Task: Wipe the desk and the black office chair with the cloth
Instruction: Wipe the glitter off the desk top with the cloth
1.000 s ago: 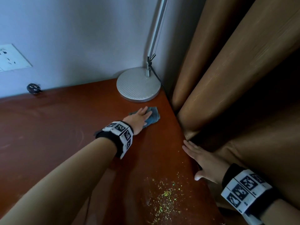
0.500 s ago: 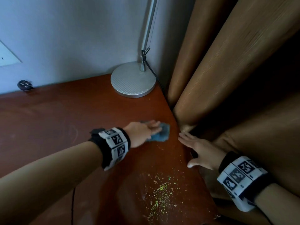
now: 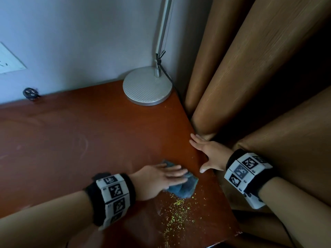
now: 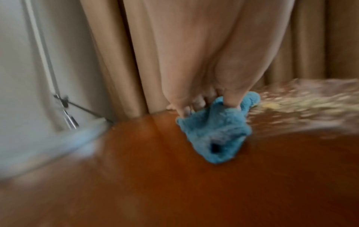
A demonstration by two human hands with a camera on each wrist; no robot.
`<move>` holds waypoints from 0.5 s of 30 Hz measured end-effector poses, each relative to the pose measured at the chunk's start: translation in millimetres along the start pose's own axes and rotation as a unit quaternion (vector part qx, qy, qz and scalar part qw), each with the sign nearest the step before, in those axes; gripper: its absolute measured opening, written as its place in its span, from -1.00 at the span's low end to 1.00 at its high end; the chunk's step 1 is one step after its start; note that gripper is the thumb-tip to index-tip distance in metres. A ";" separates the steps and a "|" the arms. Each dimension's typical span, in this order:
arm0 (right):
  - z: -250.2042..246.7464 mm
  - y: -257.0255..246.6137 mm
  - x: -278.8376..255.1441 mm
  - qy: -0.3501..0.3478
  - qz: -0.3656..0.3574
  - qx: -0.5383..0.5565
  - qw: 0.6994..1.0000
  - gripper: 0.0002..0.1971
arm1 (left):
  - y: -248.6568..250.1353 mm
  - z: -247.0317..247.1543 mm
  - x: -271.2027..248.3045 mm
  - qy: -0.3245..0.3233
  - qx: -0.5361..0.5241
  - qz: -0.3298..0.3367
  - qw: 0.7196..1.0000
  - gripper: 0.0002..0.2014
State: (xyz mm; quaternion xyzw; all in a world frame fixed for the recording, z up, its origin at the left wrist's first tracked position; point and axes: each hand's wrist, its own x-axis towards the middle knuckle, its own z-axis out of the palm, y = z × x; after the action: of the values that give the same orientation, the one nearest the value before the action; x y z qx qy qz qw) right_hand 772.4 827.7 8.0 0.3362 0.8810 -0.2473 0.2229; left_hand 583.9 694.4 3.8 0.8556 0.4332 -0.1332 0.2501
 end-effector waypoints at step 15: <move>-23.4 1.0 -19.0 -0.010 0.039 0.035 0.999 -0.21 | 58.8 8.1 31.8 0.009 -0.008 -0.049 0.999 -0.27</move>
State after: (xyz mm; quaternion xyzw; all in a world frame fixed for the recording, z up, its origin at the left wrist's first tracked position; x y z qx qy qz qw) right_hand 780.7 832.9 36.5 0.3753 0.8558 -0.2727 0.2288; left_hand 650.1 682.1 1.3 0.8322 0.4780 -0.1343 0.2467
